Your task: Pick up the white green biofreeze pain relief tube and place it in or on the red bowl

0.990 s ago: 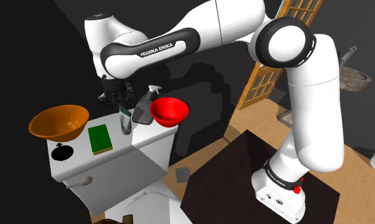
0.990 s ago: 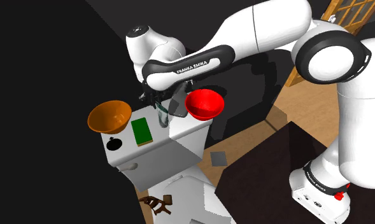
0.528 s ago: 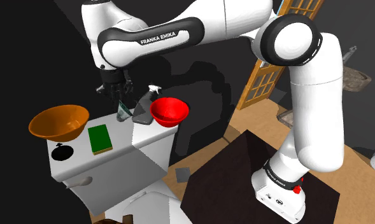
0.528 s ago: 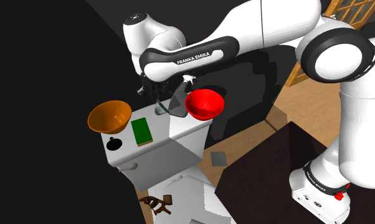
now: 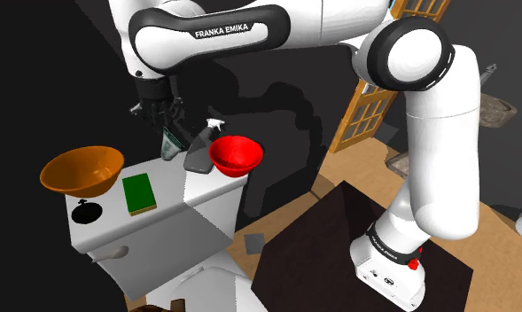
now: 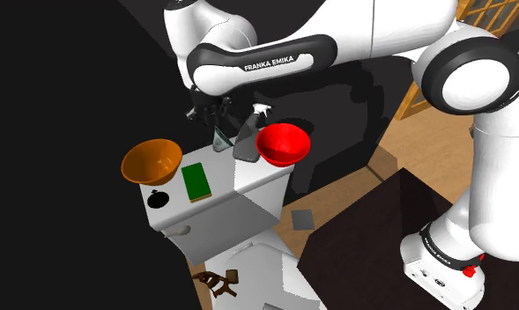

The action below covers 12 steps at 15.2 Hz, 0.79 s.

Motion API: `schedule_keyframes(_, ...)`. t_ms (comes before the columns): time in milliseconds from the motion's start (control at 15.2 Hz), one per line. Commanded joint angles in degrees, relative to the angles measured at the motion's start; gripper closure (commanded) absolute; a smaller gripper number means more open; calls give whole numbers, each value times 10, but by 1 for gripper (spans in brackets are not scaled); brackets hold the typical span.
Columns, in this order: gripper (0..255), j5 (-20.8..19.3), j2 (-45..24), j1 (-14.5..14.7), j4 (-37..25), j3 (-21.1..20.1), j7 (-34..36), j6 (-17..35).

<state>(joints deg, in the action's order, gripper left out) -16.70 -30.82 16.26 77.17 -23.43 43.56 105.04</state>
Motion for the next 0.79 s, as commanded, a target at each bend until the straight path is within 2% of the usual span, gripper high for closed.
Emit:
schedule_keyframes(0, 255, 1, 0, 3, -16, -1, -2, -16)
schedule_keyframes(726, 255, 3, -3, 15, -107, -2, -13, -101)
